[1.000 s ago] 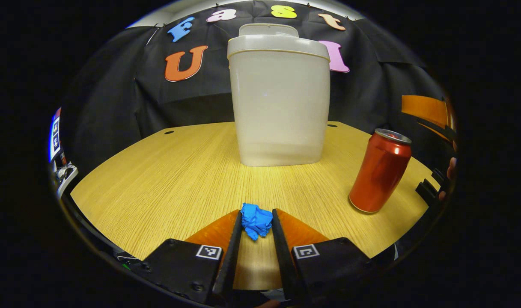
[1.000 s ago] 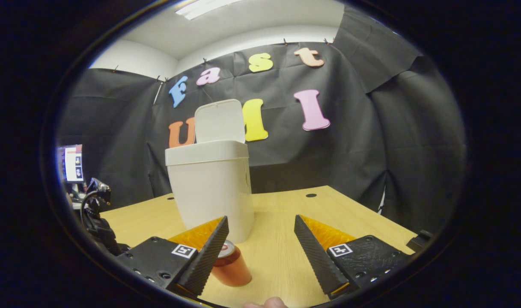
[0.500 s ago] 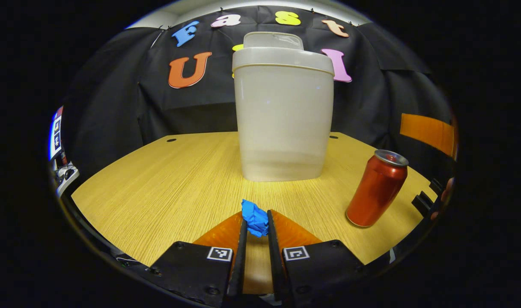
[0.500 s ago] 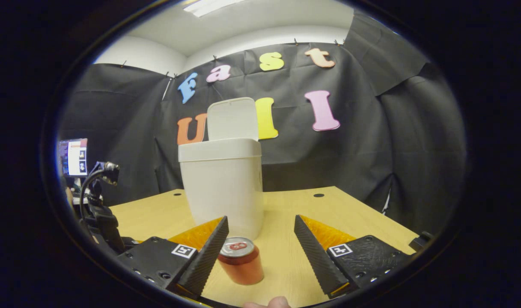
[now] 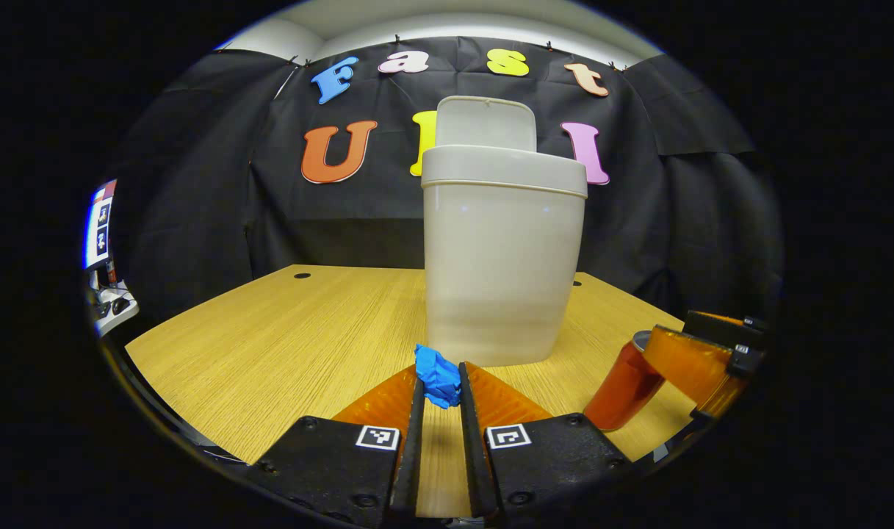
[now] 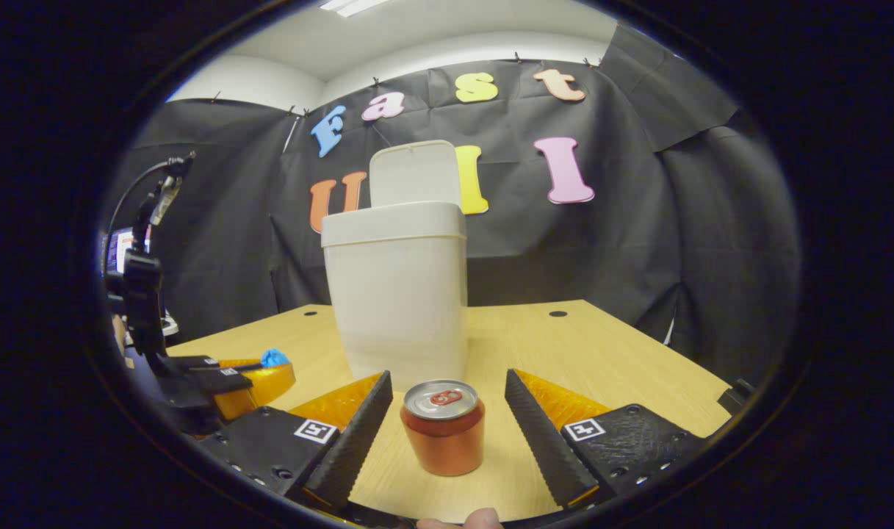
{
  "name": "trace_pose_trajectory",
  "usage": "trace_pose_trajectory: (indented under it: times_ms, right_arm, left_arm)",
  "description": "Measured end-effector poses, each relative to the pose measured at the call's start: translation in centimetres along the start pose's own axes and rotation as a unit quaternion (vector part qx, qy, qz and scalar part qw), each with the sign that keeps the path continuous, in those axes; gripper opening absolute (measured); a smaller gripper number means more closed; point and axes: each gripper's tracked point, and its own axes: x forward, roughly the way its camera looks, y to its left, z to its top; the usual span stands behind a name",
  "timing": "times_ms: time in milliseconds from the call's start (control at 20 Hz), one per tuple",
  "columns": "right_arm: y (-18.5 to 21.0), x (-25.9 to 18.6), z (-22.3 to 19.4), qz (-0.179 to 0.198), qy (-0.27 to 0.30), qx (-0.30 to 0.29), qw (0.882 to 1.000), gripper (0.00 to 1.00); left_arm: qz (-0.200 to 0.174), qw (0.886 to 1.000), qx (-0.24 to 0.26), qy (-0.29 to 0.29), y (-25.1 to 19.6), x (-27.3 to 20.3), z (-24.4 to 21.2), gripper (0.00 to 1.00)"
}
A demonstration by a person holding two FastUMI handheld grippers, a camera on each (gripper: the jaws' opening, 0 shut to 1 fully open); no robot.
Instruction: Press the lid of the desktop garbage bin to open it, pick up the crumpled paper on the desktop and throw it into the bin, then pick up the pop can on the desktop and drop it into the bin, and finally close the garbage bin lid.
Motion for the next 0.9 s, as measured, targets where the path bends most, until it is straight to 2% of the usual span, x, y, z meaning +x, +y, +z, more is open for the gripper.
trace_pose_trajectory:
  times_ms: [50,350,400,450,550,700,750,800,900]
  right_arm:
    - [-0.1,0.2,-0.6,-0.003,0.006,-0.002,1.000,0.96]
    - [-0.3,1.5,-4.2,-0.009,0.053,0.007,0.999,0.96]
    - [-0.4,1.7,-4.6,-0.010,0.060,0.009,0.998,0.96]
    - [-0.4,1.9,-5.1,-0.011,0.069,0.012,0.997,0.96]
    - [-0.5,2.1,-6.4,-0.012,0.090,0.019,0.996,0.94]
    - [-0.6,2.3,-7.5,-0.016,0.114,0.021,0.993,0.96]
    - [-0.7,2.4,-7.7,-0.020,0.117,0.017,0.993,0.96]
    - [-0.9,2.4,-7.8,-0.023,0.119,0.015,0.992,0.96]
    - [-1.0,2.6,-8.1,-0.026,0.127,0.018,0.991,0.96]
  left_arm:
    - [0.000,1.000,0.000,-0.006,0.2,0.0,0.6,0.29]
    - [0.006,0.999,-0.009,-0.033,1.4,0.1,3.1,0.29]
    - [0.008,0.999,-0.013,-0.036,1.6,0.1,3.6,0.33]
    - [0.008,0.999,-0.016,-0.042,1.6,0.2,4.2,0.29]
    - [0.013,0.998,-0.014,-0.057,2.0,0.1,5.5,0.29]
    - [0.014,0.997,-0.012,-0.077,2.3,-0.1,7.5,0.29]
    - [0.011,0.997,-0.015,-0.080,2.1,0.1,8.1,0.32]
    - [0.009,0.996,-0.018,-0.081,2.1,0.1,8.7,0.29]
    - [0.008,0.995,-0.019,-0.093,2.2,0.3,10.3,0.29]
